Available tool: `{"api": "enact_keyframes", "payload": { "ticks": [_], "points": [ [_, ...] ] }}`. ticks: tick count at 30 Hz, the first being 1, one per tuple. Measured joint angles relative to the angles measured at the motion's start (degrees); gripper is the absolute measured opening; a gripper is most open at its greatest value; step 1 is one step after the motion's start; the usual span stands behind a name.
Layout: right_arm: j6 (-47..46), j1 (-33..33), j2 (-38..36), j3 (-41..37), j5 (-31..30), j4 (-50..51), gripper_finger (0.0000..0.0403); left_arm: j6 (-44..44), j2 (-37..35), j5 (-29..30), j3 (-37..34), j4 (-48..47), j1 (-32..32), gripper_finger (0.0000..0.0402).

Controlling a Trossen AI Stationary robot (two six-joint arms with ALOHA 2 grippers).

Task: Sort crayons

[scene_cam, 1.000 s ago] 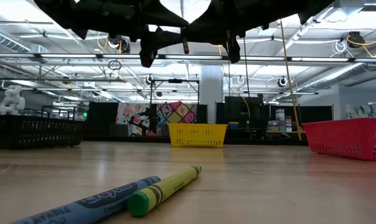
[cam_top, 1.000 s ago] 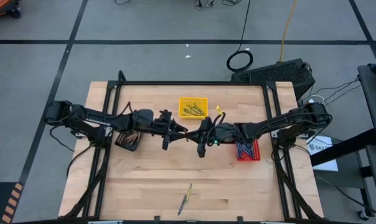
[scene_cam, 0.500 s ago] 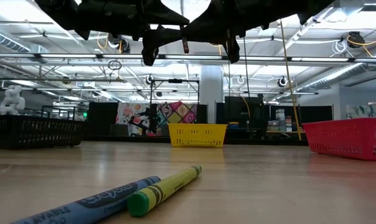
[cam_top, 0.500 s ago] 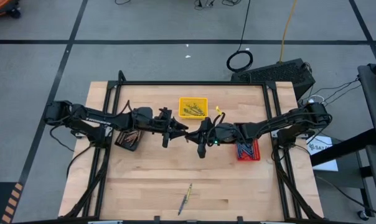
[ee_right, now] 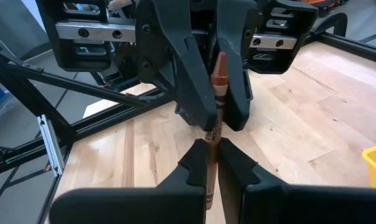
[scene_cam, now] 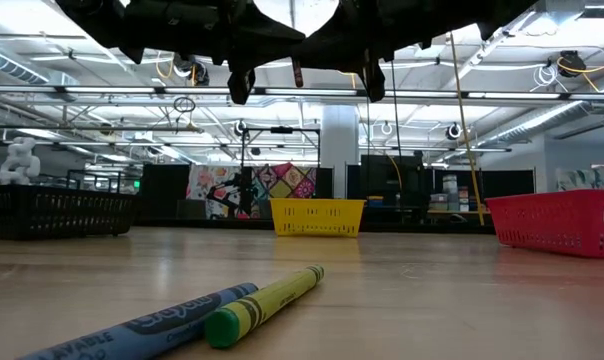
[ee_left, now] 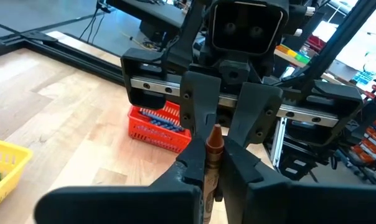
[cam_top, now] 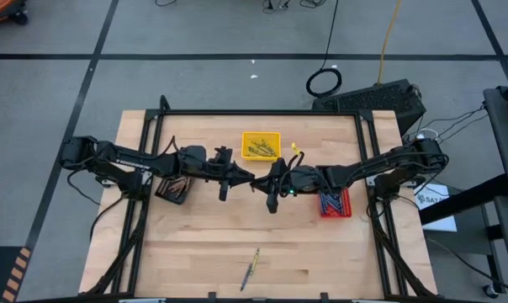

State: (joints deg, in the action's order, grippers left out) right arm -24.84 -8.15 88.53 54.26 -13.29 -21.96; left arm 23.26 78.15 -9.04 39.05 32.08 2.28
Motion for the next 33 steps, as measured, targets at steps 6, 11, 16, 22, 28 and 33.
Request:
{"api": "enact_keyframes", "payload": {
  "ticks": [6, 11, 16, 22, 28, 33],
  "points": [
    [0.0, 0.0, 0.0, 0.0, 0.0, 0.0, 0.0003, 0.0, 0.0, 0.0, 0.0, 0.0, 0.0, 0.0024],
    [0.1, 0.0, 0.0, 0.0, 0.0, -0.1, 0.0022, -0.1, 0.0, 0.0, 0.0, 0.0, 0.0, 0.0024],
    [0.4, 0.0, 0.0, 0.0, 0.0, -0.1, 0.0062, -0.1, 0.0, 0.0, 0.0, 0.0, 0.0, 0.0024],
    [0.0, -0.1, 0.0, 0.0, 0.1, 0.2, 0.0104, -0.1, 0.0, 0.1, 0.0, -0.6, 0.0, 0.0024],
    [0.0, -0.7, 0.0, 0.0, 0.1, 2.3, 0.012, 0.3, -1.5, 0.1, 0.0, -6.3, 0.0, 0.0024],
    [0.0, -1.0, 0.0, 0.0, 0.3, 6.1, 0.012, 0.4, -4.3, 0.1, 0.0, -15.3, 0.4, 0.0024]
  ]
}}
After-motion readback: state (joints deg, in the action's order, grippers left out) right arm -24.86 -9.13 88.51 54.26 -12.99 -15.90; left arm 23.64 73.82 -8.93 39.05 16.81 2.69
